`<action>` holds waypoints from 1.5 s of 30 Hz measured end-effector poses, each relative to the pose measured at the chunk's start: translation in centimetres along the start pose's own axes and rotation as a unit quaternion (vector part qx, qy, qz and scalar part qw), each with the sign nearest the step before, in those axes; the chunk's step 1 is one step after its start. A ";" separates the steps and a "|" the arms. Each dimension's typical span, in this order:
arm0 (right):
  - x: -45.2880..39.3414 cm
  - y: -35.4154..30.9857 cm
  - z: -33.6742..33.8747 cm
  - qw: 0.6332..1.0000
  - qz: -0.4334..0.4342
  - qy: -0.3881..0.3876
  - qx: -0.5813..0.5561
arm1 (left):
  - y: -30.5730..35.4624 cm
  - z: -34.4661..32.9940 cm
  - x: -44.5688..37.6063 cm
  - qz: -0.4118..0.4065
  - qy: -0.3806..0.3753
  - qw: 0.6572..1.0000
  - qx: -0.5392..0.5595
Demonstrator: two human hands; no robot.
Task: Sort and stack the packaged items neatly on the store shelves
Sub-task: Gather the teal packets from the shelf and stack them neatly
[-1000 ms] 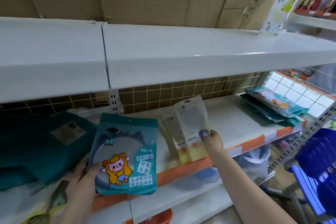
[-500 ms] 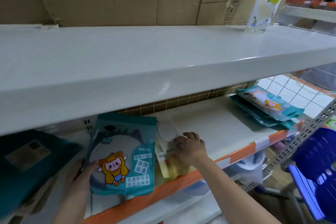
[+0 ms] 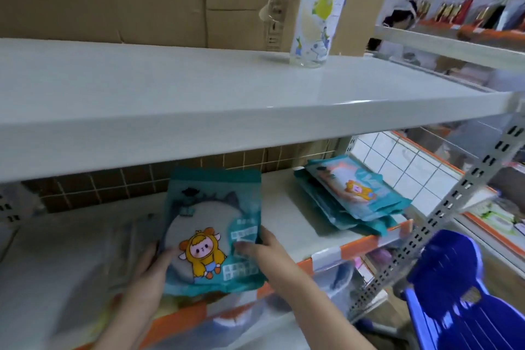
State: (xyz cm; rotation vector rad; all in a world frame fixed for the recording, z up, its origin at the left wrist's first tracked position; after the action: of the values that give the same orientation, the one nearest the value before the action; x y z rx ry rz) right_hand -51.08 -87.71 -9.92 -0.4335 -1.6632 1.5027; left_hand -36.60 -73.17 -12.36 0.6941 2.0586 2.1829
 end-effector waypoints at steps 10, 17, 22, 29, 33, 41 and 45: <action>-3.5 -2.3 18.8 0.973 0.052 0.192 -0.114 | -4.7 -10.2 3.7 -0.268 -0.071 0.842 -0.463; -7.8 -4.3 28.5 0.945 0.049 0.321 -0.041 | -5.9 -10.7 3.7 -0.312 -0.028 0.727 -0.610; -9.9 -4.1 30.8 0.887 0.089 0.404 0.206 | -5.5 -11.0 4.2 -0.314 -0.012 0.719 -0.620; -10.8 -3.3 30.2 0.759 0.056 0.404 0.507 | -5.7 -10.8 4.3 -0.321 -0.011 0.711 -0.625; -10.0 -4.0 28.6 0.760 0.077 0.432 0.479 | -5.7 -10.6 4.2 -0.308 -0.035 0.716 -0.626; -6.0 -3.4 16.8 0.853 0.294 0.310 0.301 | -1.4 -6.0 6.2 -0.394 -0.007 0.758 -0.520; -3.0 -2.3 7.9 0.926 0.255 0.191 0.201 | 0.2 2.2 6.3 -0.350 0.053 0.812 -0.465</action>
State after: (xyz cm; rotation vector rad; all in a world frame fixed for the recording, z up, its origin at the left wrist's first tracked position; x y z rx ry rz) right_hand -54.66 -95.52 -8.28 -0.9107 -0.9378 1.9305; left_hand -41.41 -68.95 -10.40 -0.2685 0.7632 2.3057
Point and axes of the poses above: each hand's wrist, its own x-axis away from the middle knuckle, its own z-axis out of the back of the hand, y = z × x, the point moved 4 cm from there along -x, towards the middle knuckle, and after that the axes turned 8 degrees about y, right-handed, at the moved point
